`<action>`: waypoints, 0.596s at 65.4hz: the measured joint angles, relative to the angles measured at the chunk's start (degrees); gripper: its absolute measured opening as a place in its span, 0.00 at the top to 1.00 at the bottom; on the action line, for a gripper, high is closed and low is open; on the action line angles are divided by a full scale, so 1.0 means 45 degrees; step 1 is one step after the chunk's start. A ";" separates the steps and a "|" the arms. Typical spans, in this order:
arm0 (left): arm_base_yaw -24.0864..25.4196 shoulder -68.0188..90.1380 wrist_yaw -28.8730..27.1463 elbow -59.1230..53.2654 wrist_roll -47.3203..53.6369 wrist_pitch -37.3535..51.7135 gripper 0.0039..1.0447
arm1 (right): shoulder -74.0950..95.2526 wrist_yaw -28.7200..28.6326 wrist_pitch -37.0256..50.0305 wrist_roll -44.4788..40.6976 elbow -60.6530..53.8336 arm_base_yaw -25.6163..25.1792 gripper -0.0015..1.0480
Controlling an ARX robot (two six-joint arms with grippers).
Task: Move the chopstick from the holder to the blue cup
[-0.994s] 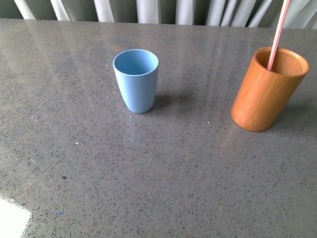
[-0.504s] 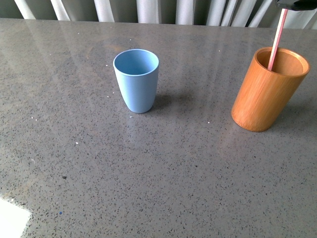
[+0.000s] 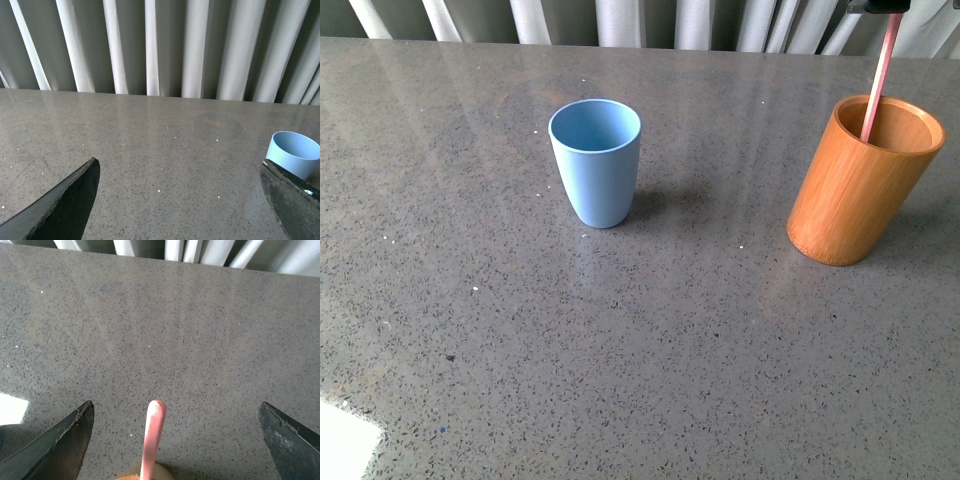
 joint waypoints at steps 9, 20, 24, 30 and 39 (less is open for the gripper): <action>0.0000 0.0005 0.0000 0.0000 0.0000 0.0000 0.08 | 0.0282 0.0005 -0.0141 0.0199 0.0277 0.0029 0.12; 0.0000 0.0000 0.0000 0.0000 0.0000 0.0000 0.08 | 0.0471 0.0155 -0.0199 0.0214 0.0408 0.0083 0.26; 0.0000 0.0000 0.0000 0.0000 0.0000 0.0000 0.08 | 0.0486 0.0180 -0.0209 0.0219 0.0442 0.0117 0.33; 0.0000 0.0000 0.0000 0.0000 0.0000 0.0000 0.08 | 0.0491 0.0189 -0.0209 0.0233 0.0505 0.0155 0.45; 0.0000 0.0000 0.0000 0.0000 0.0000 0.0000 0.08 | 0.0491 0.0277 -0.0214 0.0233 0.0525 0.0209 0.64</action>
